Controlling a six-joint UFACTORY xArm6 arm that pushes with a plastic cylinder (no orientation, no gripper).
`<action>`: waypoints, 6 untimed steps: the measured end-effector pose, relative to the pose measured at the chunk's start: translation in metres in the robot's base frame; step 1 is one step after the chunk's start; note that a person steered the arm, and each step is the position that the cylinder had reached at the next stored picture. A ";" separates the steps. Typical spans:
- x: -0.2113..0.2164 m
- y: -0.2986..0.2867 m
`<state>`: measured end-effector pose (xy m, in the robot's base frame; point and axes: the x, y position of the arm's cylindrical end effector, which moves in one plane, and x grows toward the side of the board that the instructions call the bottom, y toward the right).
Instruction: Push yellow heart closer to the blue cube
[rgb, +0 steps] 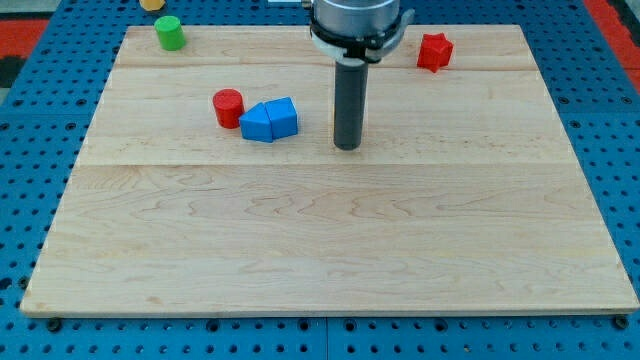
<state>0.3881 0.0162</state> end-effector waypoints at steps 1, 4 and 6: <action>-0.069 -0.036; 0.002 -0.010; -0.014 0.049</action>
